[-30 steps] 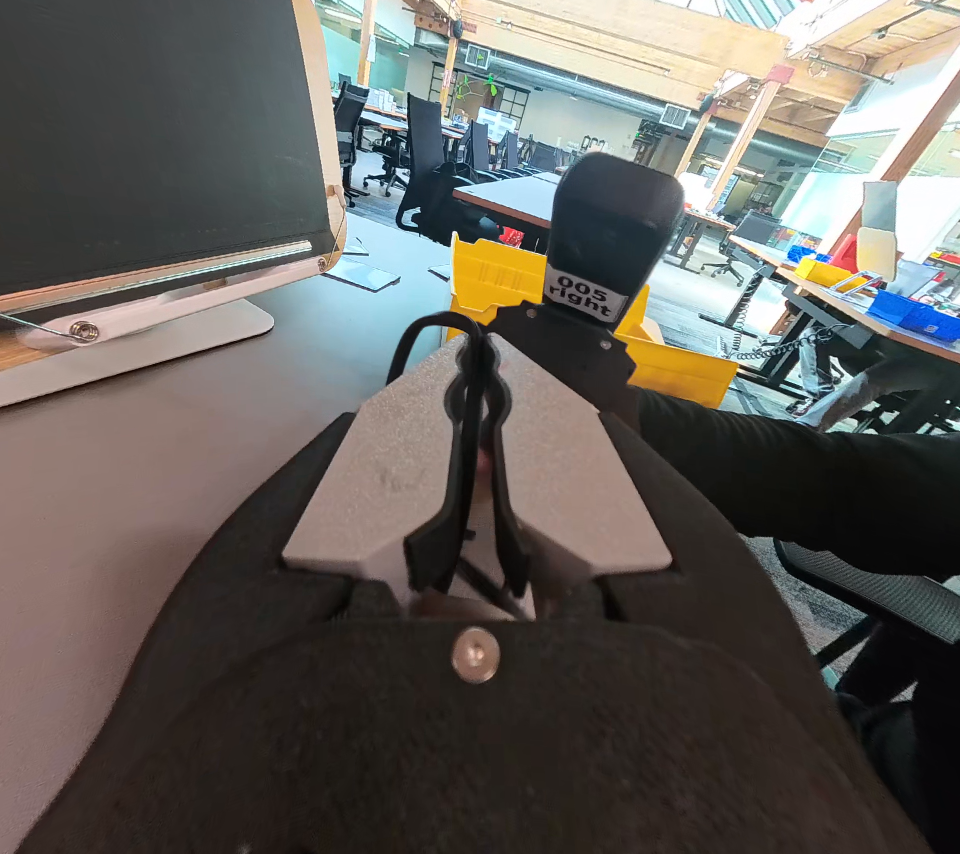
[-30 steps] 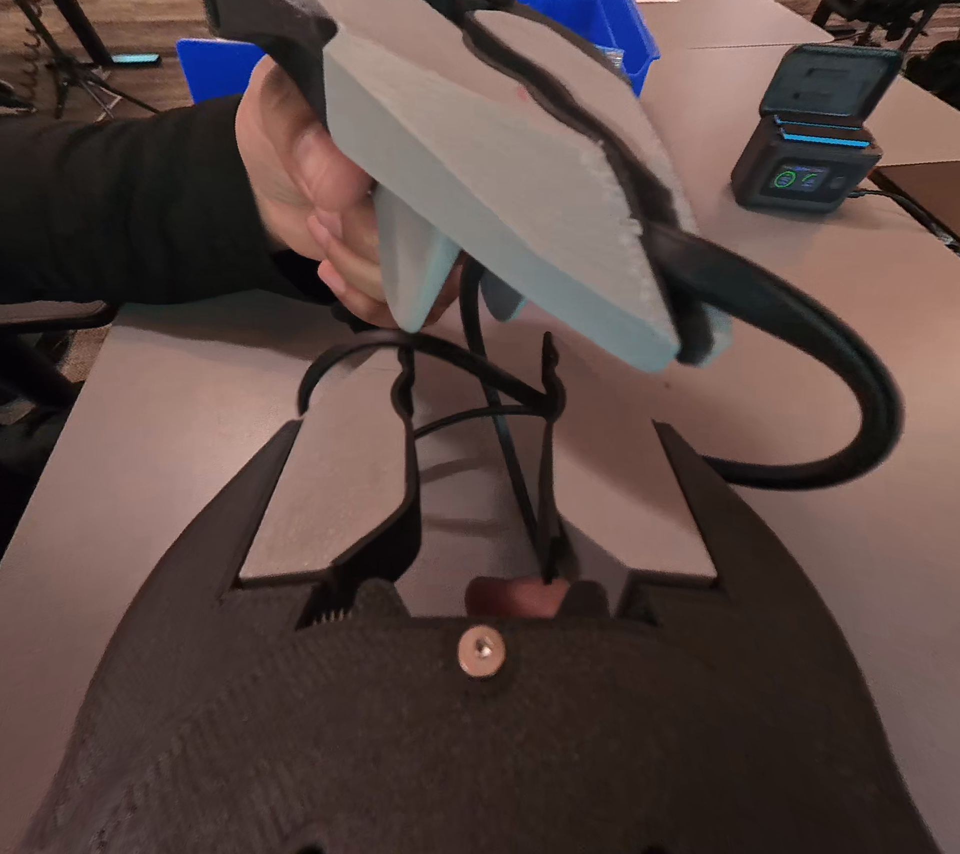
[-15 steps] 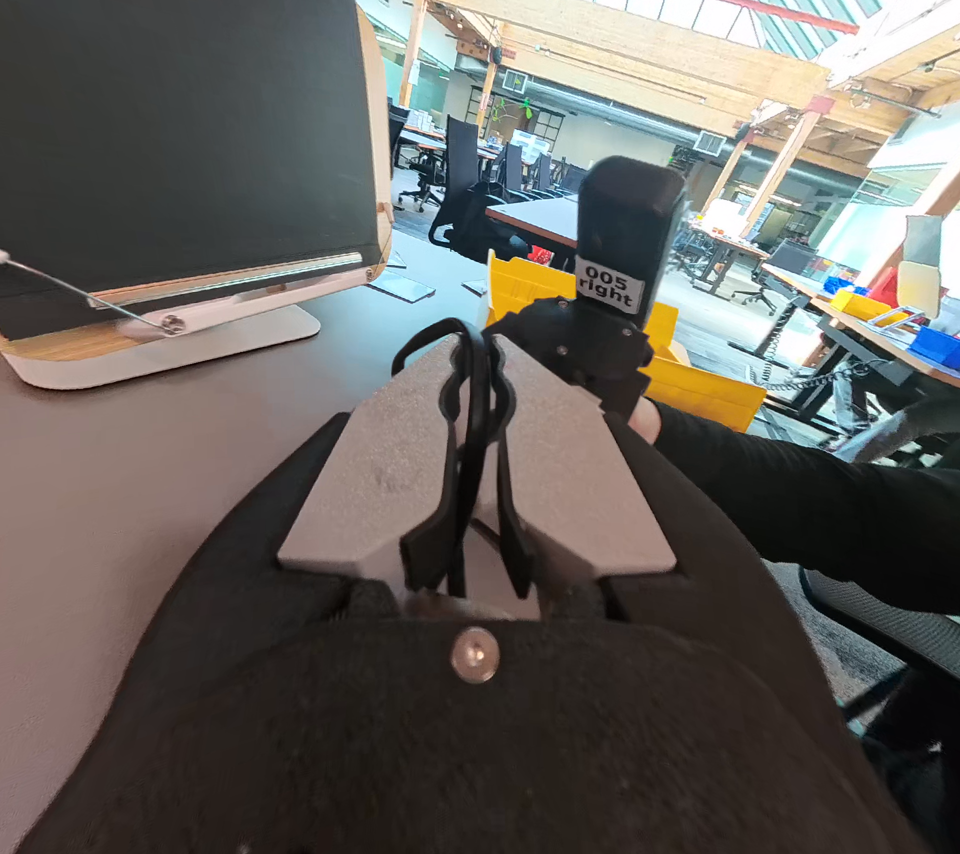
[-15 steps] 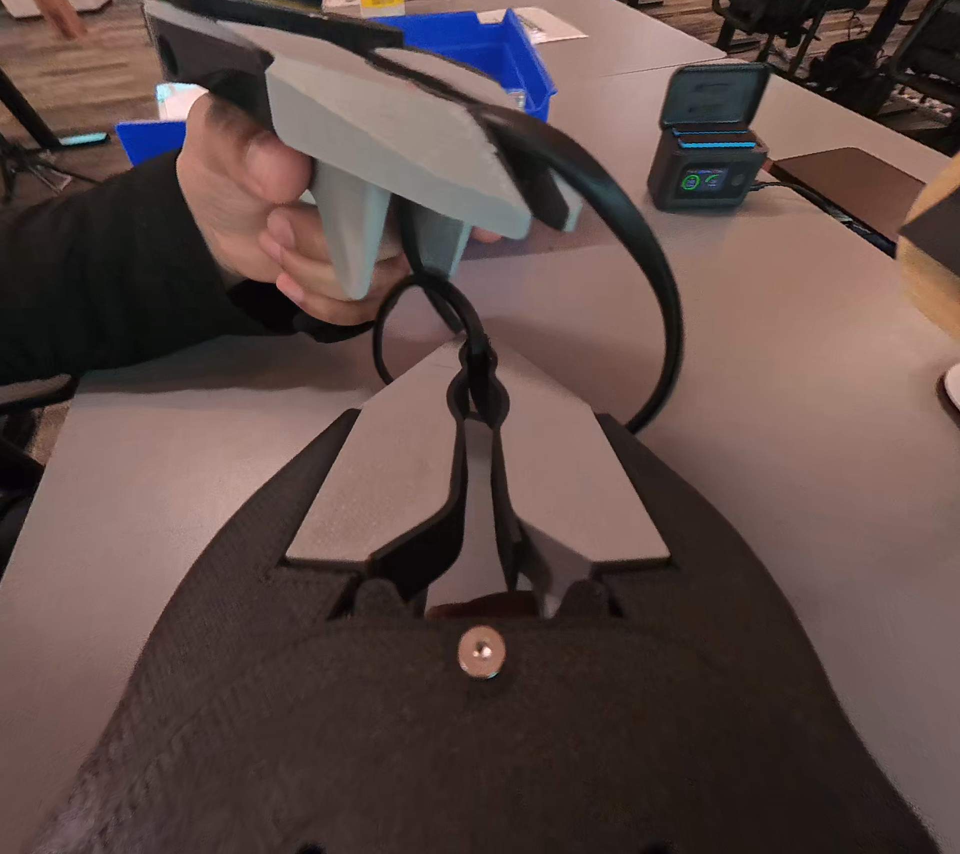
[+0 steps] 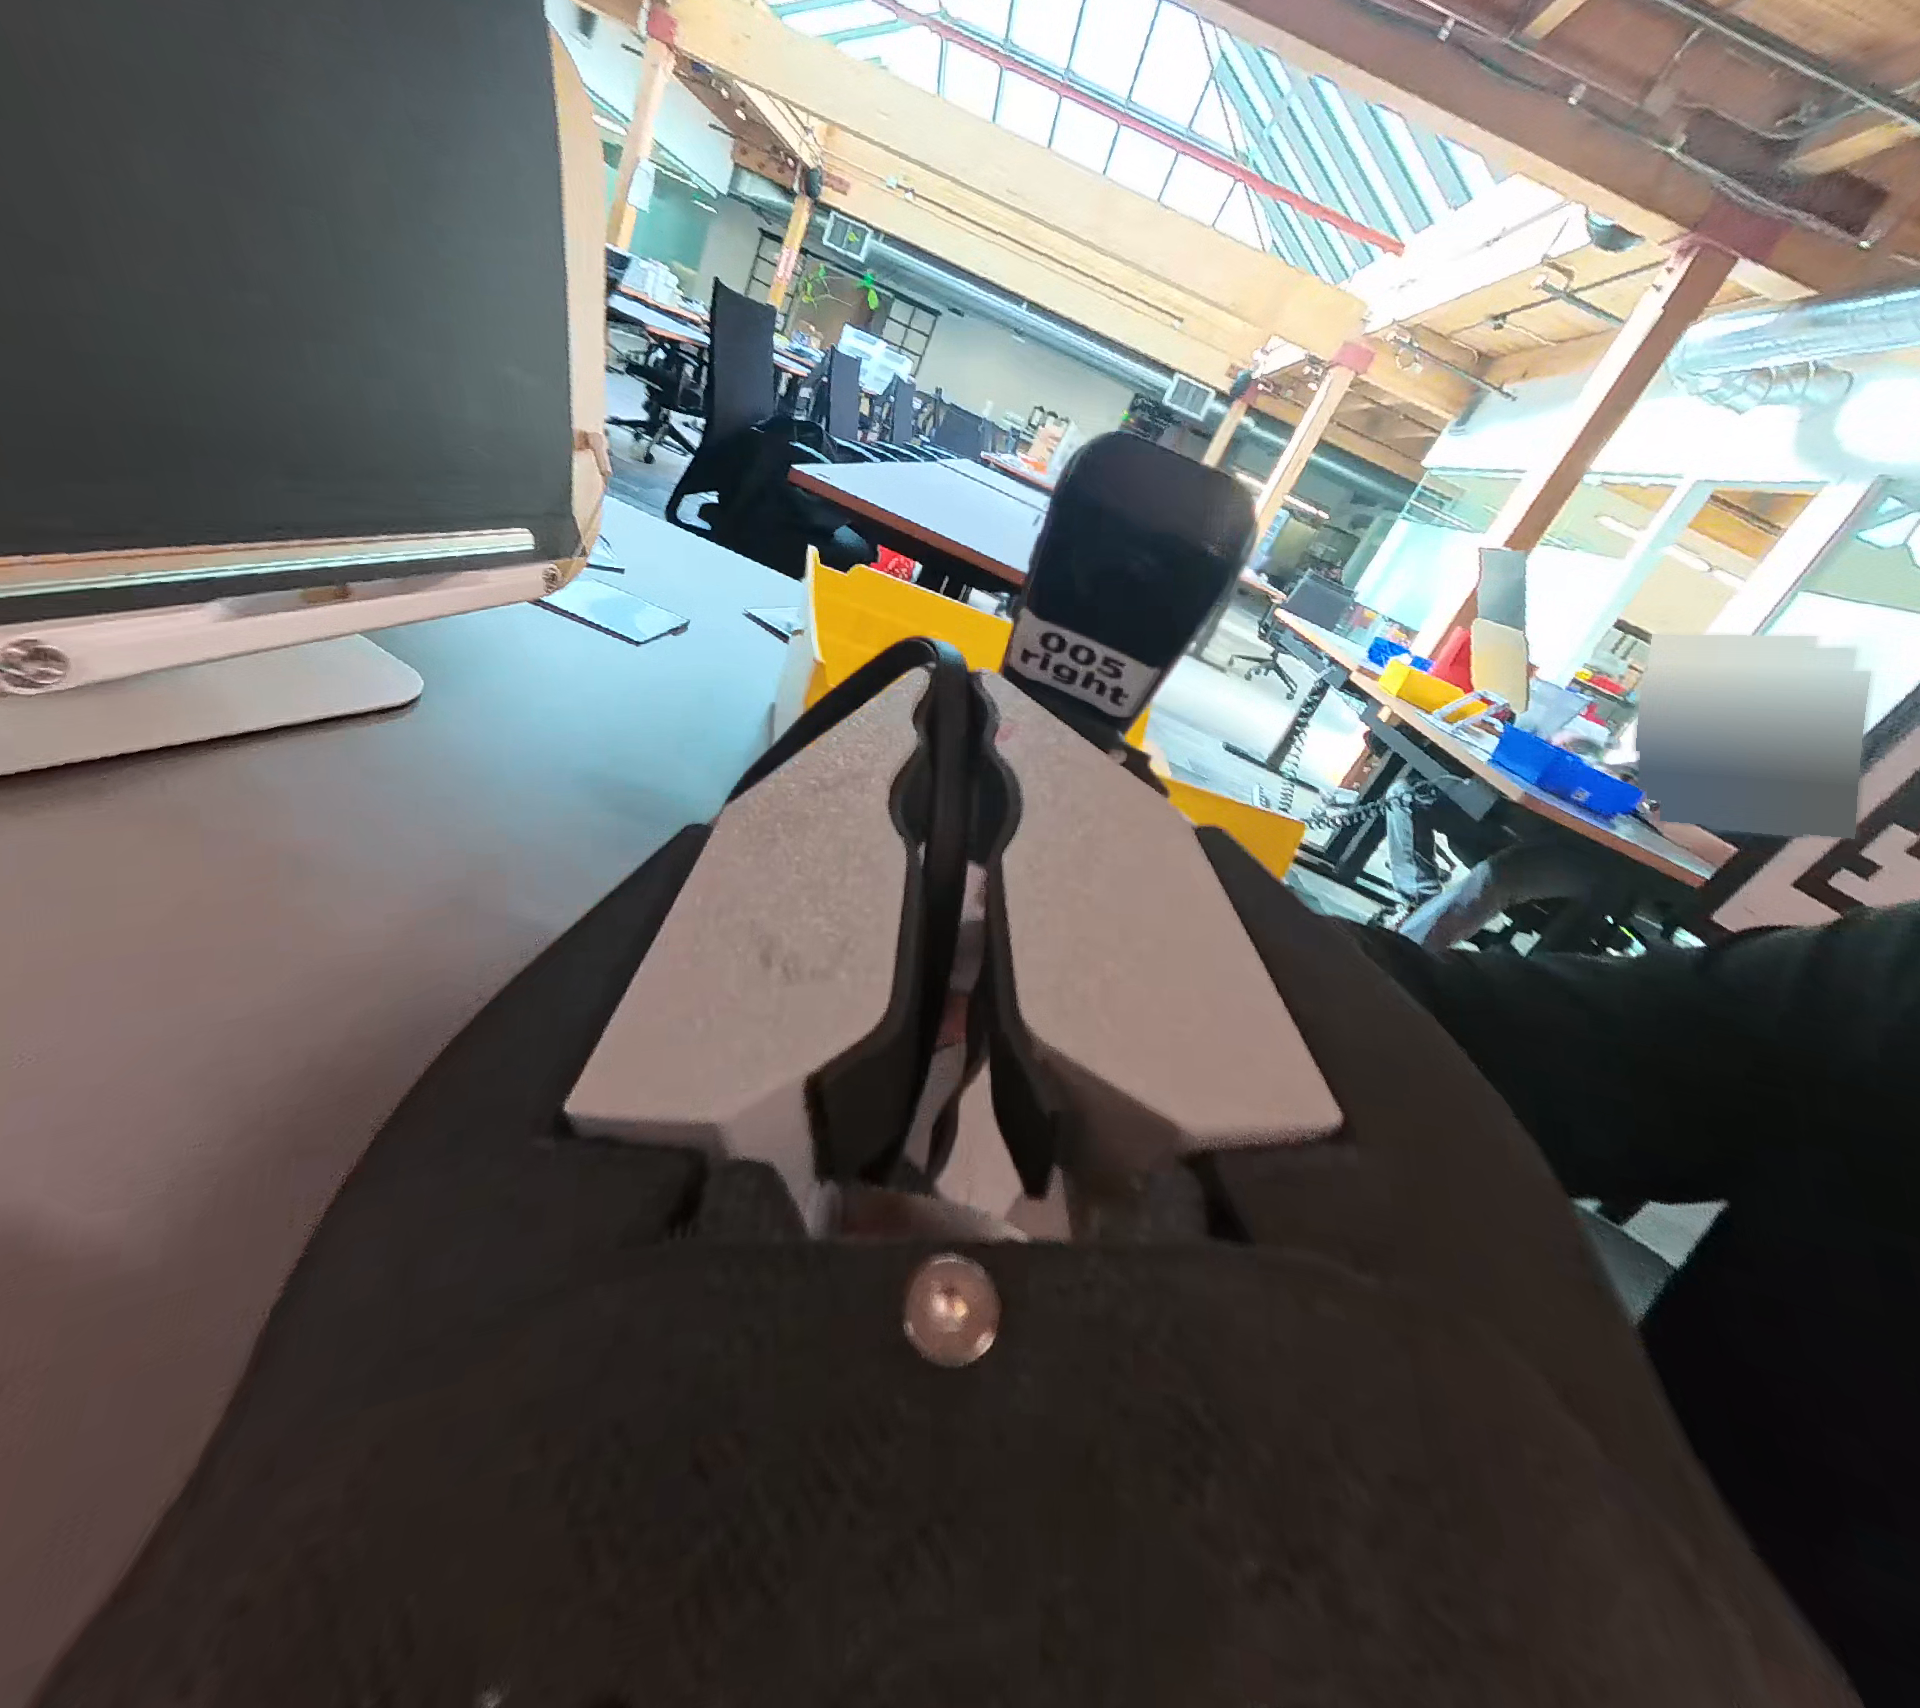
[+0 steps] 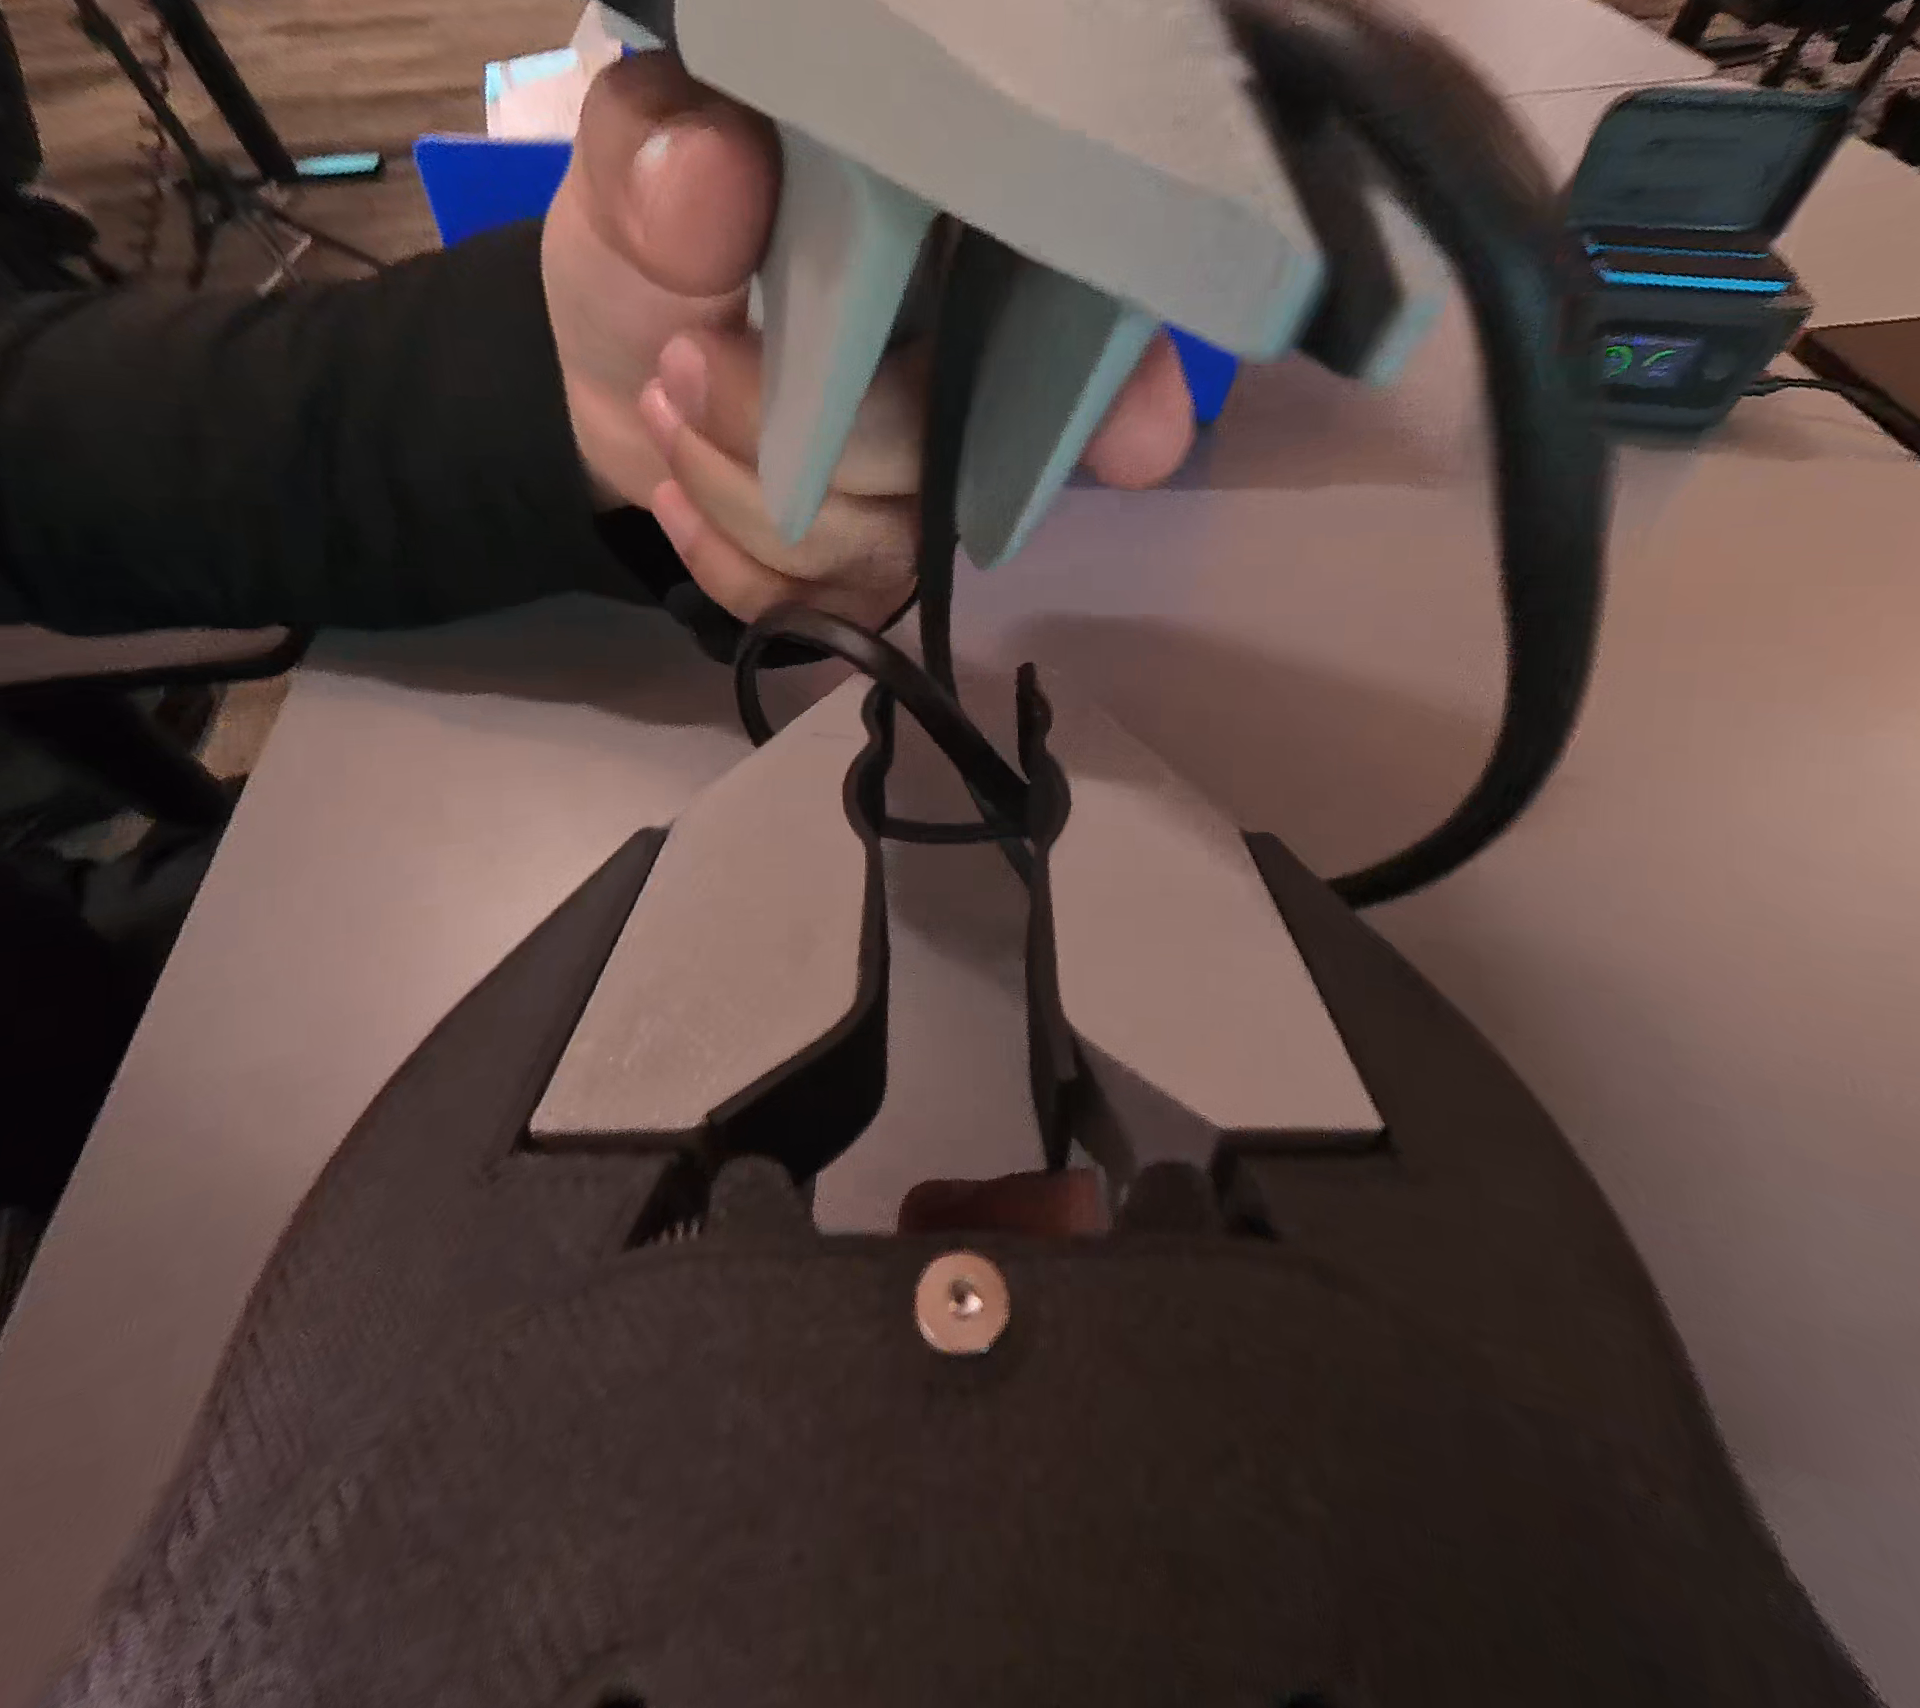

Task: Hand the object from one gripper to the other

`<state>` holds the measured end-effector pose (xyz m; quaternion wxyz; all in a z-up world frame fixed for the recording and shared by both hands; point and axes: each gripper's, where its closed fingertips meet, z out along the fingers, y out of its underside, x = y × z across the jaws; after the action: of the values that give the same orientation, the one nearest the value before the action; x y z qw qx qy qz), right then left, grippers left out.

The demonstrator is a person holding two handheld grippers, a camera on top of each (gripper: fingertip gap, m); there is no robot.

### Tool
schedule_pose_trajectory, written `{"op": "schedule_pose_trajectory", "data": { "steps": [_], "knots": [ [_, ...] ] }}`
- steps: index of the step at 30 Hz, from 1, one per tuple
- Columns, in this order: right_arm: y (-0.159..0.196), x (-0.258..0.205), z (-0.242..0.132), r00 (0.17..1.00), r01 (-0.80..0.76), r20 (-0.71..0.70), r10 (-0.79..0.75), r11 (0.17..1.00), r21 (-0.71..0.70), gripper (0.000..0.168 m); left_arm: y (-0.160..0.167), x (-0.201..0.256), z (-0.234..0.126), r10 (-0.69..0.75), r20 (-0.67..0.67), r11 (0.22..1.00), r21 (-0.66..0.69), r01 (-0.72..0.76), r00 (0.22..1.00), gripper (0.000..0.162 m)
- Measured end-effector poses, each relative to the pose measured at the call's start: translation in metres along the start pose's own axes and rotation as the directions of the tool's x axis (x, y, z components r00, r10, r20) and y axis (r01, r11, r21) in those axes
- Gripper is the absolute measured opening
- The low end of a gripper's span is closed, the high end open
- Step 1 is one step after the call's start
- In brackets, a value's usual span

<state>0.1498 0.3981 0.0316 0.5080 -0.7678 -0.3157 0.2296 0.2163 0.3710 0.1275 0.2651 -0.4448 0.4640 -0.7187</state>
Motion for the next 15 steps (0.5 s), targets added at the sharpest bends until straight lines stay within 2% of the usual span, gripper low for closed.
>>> {"op": "schedule_pose_trajectory", "data": {
  "steps": [3,9,13,15],
  "knots": [
    [0.007,-0.008,0.011,0.999,0.023,0.029,-0.022,0.999,-0.028,0.026,0.009,0.009,0.005,-0.041,-0.06,0.998,-0.045,0.038,0.997,0.001],
    [0.012,-0.013,0.022,0.997,0.065,0.036,-0.063,0.997,-0.04,0.024,0.017,0.025,0.005,-0.179,-0.187,0.981,-0.109,0.16,0.966,0.001],
    [0.016,-0.01,0.022,0.995,0.095,0.012,-0.095,0.993,-0.07,0.003,0.017,0.02,0.003,-0.157,-0.153,0.984,-0.113,0.141,0.976,0.002],
    [0.014,-0.003,0.017,0.996,0.084,-0.026,-0.086,0.994,-0.074,0.002,0.012,0.013,0.0,-0.122,-0.112,0.989,-0.092,0.112,0.986,0.001]
  ]
}}
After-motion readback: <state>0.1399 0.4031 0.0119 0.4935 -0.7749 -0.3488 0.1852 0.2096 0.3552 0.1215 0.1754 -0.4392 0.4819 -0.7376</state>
